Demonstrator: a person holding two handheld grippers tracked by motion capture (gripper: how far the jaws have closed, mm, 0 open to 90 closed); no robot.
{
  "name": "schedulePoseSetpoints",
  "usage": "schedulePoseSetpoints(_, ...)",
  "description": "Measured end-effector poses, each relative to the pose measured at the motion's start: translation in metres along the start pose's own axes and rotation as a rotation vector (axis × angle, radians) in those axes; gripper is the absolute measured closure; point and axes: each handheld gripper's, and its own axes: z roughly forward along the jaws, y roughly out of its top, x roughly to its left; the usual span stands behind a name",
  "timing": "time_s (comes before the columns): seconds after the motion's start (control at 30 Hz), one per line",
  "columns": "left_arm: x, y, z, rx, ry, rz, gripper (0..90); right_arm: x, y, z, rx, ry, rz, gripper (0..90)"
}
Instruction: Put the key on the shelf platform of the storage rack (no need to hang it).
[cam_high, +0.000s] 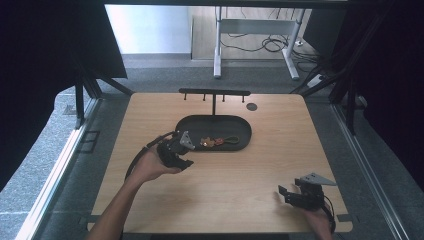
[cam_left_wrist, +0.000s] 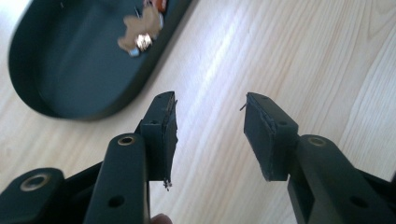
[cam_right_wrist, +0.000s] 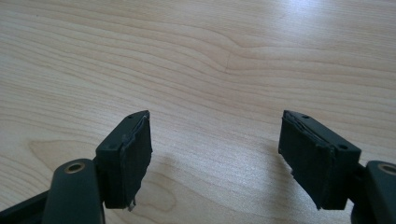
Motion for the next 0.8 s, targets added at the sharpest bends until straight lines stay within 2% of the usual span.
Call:
schedulePoseSetpoints(0.07,-0.006,-0.007,0.002,-0.001,-0.005,0.002,53.9,-0.001,0.000,0.000,0.001,0.000,-0.003,25.9)
schedulePoseSetpoints(0.23,-0.020,-0.026,0.010,0.012,0.001,-0.026,52.3,-0.001,0.000,0.000,0.000,-0.002,0.001,25.9)
schedulePoseSetpoints(0.33,-0.028,-0.037,0.015,0.010,-0.011,-0.047,52.0,0.001,0.000,0.000,-0.002,0.000,-0.005,25.9)
schedulePoseSetpoints(0.5,-0.035,-0.051,0.023,-0.009,-0.027,-0.080,52.2,0.002,0.000,0.000,0.000,-0.001,-0.003,25.9)
schedulePoseSetpoints(0.73,-0.036,-0.051,0.030,-0.012,-0.029,-0.102,49.7,0.003,0.000,0.003,0.004,-0.002,-0.017,25.9)
schedulePoseSetpoints(0.8,-0.036,-0.051,0.029,-0.031,-0.034,-0.114,49.1,0.003,0.000,0.002,-0.002,-0.006,-0.018,25.9)
